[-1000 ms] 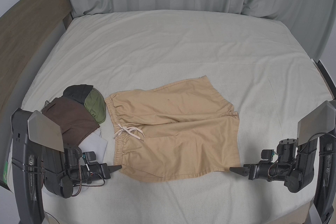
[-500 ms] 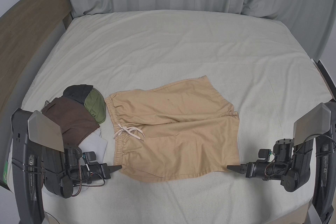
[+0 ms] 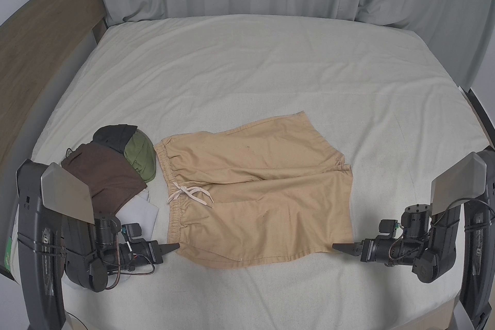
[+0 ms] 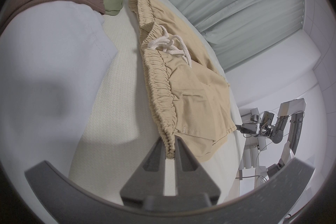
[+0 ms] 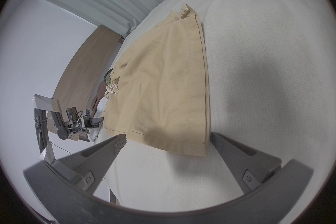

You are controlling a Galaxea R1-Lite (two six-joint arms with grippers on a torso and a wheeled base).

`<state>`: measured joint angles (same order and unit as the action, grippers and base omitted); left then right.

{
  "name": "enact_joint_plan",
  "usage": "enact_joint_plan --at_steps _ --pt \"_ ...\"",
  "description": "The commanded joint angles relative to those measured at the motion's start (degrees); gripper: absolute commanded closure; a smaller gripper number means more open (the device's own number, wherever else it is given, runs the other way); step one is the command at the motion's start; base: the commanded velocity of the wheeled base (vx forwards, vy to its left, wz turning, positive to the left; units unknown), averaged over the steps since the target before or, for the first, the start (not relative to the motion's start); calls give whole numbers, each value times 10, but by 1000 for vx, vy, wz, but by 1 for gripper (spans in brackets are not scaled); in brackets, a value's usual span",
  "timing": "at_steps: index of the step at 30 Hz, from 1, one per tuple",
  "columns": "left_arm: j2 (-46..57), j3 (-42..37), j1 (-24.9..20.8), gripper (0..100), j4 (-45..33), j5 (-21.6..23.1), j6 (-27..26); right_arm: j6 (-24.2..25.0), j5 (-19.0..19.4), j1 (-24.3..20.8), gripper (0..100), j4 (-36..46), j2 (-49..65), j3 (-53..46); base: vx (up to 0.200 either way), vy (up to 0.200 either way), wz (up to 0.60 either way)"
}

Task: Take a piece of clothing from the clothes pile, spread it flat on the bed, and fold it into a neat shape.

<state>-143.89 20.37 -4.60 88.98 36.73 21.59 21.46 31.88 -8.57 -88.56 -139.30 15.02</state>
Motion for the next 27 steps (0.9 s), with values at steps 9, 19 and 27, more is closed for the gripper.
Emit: enact_joint_plan --at_steps 9,19,27 --pt "0 1 0 100 1 0 0 -1 0 0 100 -1 0 8 0 0 0" --pt "0 1 0 100 1 0 0 -2 -1 -4 100 -1 3 7 0 0 0" --pt "2 -3 10 100 1 19 -1 -9 -6 -1 100 0 7 -3 0 0 0"
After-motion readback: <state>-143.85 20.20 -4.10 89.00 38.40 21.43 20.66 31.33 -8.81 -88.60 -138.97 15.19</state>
